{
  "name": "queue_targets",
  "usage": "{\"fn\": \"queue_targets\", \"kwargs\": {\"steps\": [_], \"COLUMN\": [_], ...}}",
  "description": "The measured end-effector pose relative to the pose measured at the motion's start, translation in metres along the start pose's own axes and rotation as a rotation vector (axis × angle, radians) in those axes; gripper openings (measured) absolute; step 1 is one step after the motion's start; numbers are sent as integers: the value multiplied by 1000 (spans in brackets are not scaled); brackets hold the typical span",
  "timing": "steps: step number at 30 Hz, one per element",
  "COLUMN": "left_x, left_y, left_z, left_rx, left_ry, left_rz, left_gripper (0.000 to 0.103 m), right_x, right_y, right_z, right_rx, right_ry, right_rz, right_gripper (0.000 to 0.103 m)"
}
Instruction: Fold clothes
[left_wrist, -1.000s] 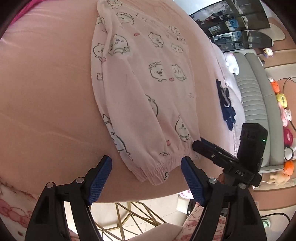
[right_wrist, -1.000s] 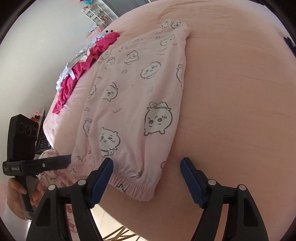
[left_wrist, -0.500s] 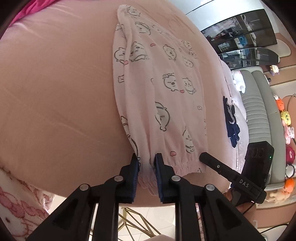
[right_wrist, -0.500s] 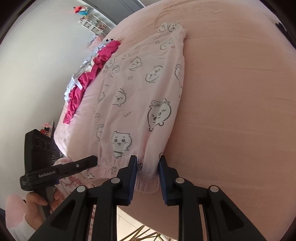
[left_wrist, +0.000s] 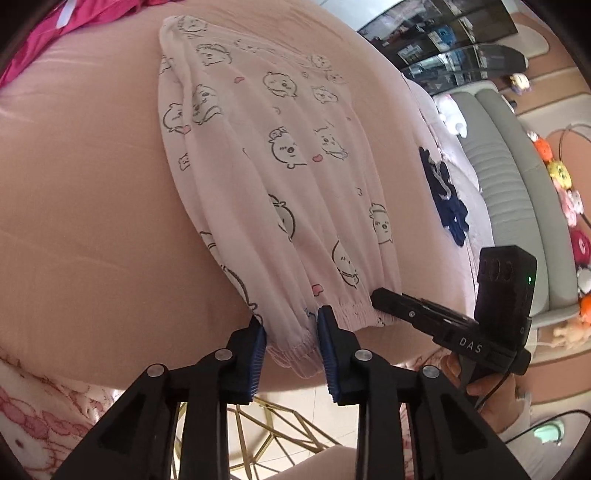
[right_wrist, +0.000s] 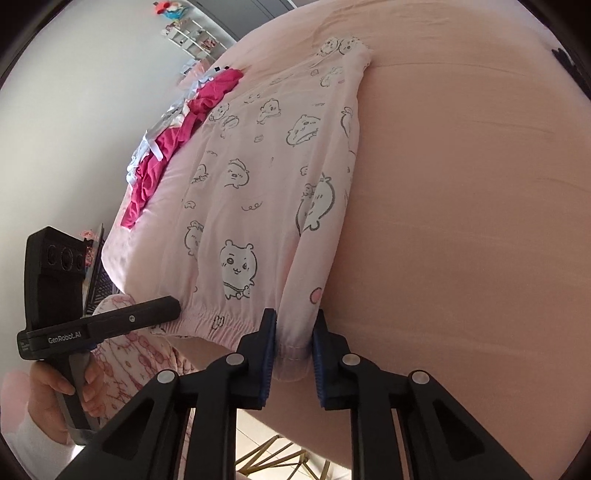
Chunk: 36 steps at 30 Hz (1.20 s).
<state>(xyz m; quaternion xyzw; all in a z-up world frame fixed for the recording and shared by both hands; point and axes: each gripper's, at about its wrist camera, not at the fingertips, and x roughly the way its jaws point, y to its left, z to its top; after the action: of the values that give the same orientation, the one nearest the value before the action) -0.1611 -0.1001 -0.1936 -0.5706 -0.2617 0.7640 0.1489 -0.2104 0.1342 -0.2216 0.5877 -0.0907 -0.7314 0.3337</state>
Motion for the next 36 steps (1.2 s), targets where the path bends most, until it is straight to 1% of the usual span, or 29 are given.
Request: {"fn": "queue_targets", "kwargs": {"steps": [2, 4, 5, 6, 8, 9, 10, 12, 14, 15, 16, 17, 18, 19, 21, 22, 23, 24, 25, 26, 27, 29, 30, 31, 32, 34, 35, 36], "left_x": [4, 13, 16, 13, 5, -7, -20, -49, -62, -62, -54, -41, -28, -10, 26, 43, 58, 60, 53, 45, 38, 22, 17, 14, 16, 19, 32, 42], "left_y": [-5, -4, -1, 5, 17, 19, 21, 17, 3, -3, -14, -25, -35, -47, -48, -48, -41, -36, -30, -23, -15, -7, -8, -13, -20, -34, -38, -36], "left_z": [-10, -20, -23, -23, -24, -23, -22, -15, 3, 16, 29, 39, 48, 54, 61, 64, 62, 58, 56, 58, 60, 61, 60, 59, 57, 53, 51, 46], "left_rx": [33, 42, 32, -6, -84, -75, -66, 50, 247, 356, 454, 561, 669, 766, 819, 845, 856, 901, 919, 894, 868, 833, 832, 841, 857, 886, 897, 920], "left_ry": [31, 74, 90, 100, 119, 101, 83, 4, -74, -106, -117, -94, -71, -45, 62, 116, 177, 169, 156, 176, 197, 215, 215, 194, 181, 155, 202, 249], "left_rz": [22, 50, 54, 31, -16, 6, 28, 143, 287, 304, 311, 319, 327, 315, 266, 241, 260, 256, 230, 233, 235, 264, 276, 260, 217, 130, 147, 196], "left_gripper": [25, 26, 27, 30, 43, 58, 65, 66, 68, 68, 68, 68, 68, 68, 68, 68, 68, 68, 68, 68, 69, 68, 68, 68, 68, 68, 68, 68], "right_x": [-5, -7, -8, -8, -12, -19, -26, -49, -53, -54, -56, -46, -34, -19, 12, 24, 35, 42, 43, 42, 34, 15, 7, -1, -6, -2, 0, 10], "right_y": [-6, -14, -16, -18, -22, -22, -22, -13, 4, 12, 20, 30, 40, 46, 59, 58, 53, 45, 34, 24, 12, -8, -15, -19, -17, 7, 19, 32], "right_z": [-11, -24, -29, -33, -38, -37, -35, -30, -19, -14, -8, 0, 7, 17, 38, 44, 50, 52, 53, 53, 53, 53, 53, 55, 58, 58, 58, 50], "right_rx": [20, 54, 62, 69, 72, 58, 43, -56, -243, -338, -433, -530, -628, -675, -760, -778, -787, -796, -805, -814, -794, -745, -731, -711, -682, -683, -685, -742], "right_ry": [0, 8, 6, 4, 3, 0, -5, -81, -138, -166, -193, -195, -193, -171, -122, -82, -41, 0, 11, 19, 8, -10, -25, -51, -88, -103, -109, -61], "right_rz": [14, 34, 46, 58, 71, 43, 12, -119, -247, -310, -374, -374, -369, -325, -230, -191, -167, -156, -134, -112, -83, -108, -142, -168, -159, -49, 9, 3], "right_gripper": [16, 16, 17, 20, 23, 28, 34, 36, 43, 46, 47, 47, 47, 47, 47, 47, 47, 47, 48, 48, 50, 51, 53, 53, 53, 53, 53, 53]}}
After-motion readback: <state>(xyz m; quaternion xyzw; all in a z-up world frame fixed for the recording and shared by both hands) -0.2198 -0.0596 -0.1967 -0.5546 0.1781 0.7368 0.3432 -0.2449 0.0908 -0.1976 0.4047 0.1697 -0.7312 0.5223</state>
